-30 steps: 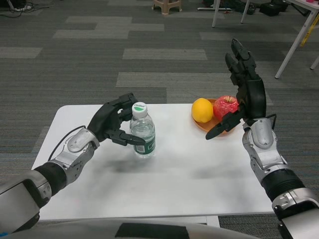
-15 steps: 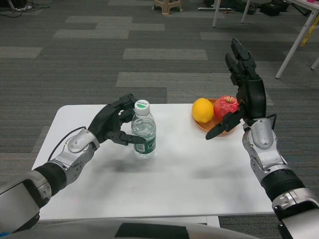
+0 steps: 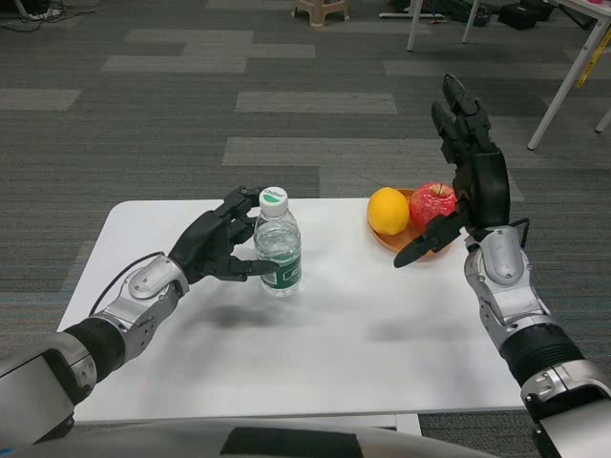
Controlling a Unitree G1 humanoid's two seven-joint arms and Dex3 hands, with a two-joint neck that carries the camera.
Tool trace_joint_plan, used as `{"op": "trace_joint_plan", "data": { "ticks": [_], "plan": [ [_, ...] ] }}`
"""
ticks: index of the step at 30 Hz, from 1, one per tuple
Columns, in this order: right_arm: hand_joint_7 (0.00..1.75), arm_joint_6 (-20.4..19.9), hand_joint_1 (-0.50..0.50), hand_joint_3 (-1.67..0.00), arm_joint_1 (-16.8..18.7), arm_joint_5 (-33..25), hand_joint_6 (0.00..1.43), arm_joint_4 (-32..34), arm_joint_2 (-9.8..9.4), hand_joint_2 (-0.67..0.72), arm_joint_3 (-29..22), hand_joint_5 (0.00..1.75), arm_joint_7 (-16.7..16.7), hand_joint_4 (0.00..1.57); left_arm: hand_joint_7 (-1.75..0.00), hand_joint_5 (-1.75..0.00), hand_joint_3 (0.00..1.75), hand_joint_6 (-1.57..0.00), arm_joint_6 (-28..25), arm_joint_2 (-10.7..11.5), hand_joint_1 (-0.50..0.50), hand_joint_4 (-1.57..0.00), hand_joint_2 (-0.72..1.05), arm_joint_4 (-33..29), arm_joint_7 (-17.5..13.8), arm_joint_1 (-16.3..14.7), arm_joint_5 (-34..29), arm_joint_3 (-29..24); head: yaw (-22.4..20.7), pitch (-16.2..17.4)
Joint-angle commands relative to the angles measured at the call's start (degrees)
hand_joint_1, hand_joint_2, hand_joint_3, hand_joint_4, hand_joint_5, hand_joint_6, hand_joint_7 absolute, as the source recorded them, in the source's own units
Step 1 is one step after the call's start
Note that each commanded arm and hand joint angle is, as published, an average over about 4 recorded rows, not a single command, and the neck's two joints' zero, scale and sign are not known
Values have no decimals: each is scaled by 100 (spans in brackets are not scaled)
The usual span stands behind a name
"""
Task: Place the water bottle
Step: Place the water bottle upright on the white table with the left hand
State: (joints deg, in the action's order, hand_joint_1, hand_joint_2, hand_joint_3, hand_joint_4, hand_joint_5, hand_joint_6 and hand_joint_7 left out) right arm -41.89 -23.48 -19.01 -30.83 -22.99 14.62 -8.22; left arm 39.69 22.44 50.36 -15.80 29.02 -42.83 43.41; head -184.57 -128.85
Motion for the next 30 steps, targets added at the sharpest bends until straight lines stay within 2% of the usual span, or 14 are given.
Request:
{"op": "trace_joint_plan", "data": {
  "ticks": [1,5,11,13,19,22,24,30],
  "plan": [
    [14,-3,-46,-12,3,-41,0,18,-39,47,-23,0,-31,0,-42,-62,9,0,-20,24,-50,0,38,-13,-44,-81,-50,-87,-6,-8],
    [14,-1,-46,-10,12,-41,0,31,-39,47,-21,0,-31,0,-28,-72,9,0,-33,24,-50,0,29,-85,-138,-94,-72,-153,-10,-15],
    [14,-3,-46,-12,36,-41,0,53,-39,46,-21,0,-31,0,-28,-85,9,0,-90,26,-50,0,16,-274,-262,-127,-195,-256,-18,-27],
    [14,-3,-46,-14,45,-41,0,66,-39,47,-21,0,-31,0,-28,-95,9,0,-99,28,-50,0,12,-336,-266,-145,-219,-320,-22,-34],
    [14,-3,-46,-14,102,-50,0,134,-48,47,-25,0,-31,0,-28,-113,9,0,-75,24,-50,0,7,-404,-275,-191,-727,-430,4,-48],
    [14,-3,-46,-8,140,-50,0,176,-48,47,-36,0,-31,0,-28,-113,9,0,-29,13,-50,0,7,-432,-266,-252,-911,-607,1,-62],
    [14,-3,-46,-12,159,-50,0,205,-48,47,-38,0,-31,0,-28,-108,9,0,22,-1,-50,0,7,-487,-255,-292,-964,-772,0,-72],
    [14,-3,-46,-14,199,-50,0,266,-48,47,-38,0,-31,0,-28,-82,9,0,127,-33,-50,0,7,-760,-231,-380,-982,-1243,-6,-105]
  ]
}}
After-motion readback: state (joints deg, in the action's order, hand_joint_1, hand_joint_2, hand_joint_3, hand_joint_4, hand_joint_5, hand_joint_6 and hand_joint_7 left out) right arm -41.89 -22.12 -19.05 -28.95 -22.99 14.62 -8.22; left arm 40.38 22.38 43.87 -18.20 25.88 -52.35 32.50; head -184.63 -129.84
